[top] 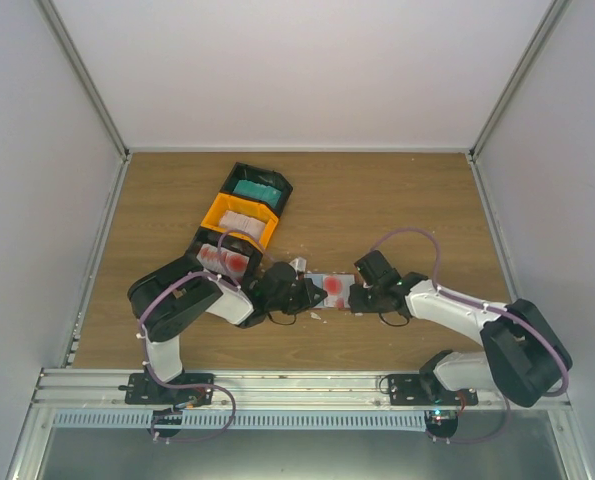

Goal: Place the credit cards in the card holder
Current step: Insert the credit card into the card holder.

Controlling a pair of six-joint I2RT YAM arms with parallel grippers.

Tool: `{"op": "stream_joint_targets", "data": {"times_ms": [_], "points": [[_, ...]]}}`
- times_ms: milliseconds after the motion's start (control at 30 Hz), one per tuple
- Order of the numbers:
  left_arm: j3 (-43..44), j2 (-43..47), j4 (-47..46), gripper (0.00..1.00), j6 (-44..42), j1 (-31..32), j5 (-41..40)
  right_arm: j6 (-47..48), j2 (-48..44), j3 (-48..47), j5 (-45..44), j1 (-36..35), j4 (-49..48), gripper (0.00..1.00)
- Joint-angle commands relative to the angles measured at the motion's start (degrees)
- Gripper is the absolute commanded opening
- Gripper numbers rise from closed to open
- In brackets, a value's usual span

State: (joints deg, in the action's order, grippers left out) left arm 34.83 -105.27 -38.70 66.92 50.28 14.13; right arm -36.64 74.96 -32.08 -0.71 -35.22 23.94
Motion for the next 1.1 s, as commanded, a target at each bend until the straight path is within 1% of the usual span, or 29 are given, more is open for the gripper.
{"op": "stream_joint_targets", "data": {"times_ms": [0, 100, 200, 567, 867, 1067], "points": [[1.15, -0.28, 1.36, 0.02, -0.23, 0.87, -3.00, 0.44, -0.72, 1.61, 4.41, 0.32, -0.17, 0.52], [1.78, -0.11, 2.04, 0.02, -0.64, 0.96, -3.44, 0.41, -1.12, 2.12, 6.07, 0.36, -1.43, 0.52], [3.29, -1.58, 1.62, 0.02, -0.98, 1.02, -1.18, 0.54, -1.09, 2.50, 7.31, 0.42, -2.29, 0.52], [5.44, -4.12, 2.81, 0.03, -0.97, 1.95, -0.06, 0.85, -0.34, 3.31, 7.90, 0.50, -4.49, 0.53], [8.79, -6.58, 4.41, 0.03, -2.59, 2.36, 2.69, 0.08, -0.89, 4.01, 7.12, 0.50, -4.93, 0.54], [10.33, -6.71, 6.74, 0.07, -4.17, 2.54, 1.87, -0.01, -1.43, 3.87, 6.56, 0.51, -5.10, 0.54]]}}
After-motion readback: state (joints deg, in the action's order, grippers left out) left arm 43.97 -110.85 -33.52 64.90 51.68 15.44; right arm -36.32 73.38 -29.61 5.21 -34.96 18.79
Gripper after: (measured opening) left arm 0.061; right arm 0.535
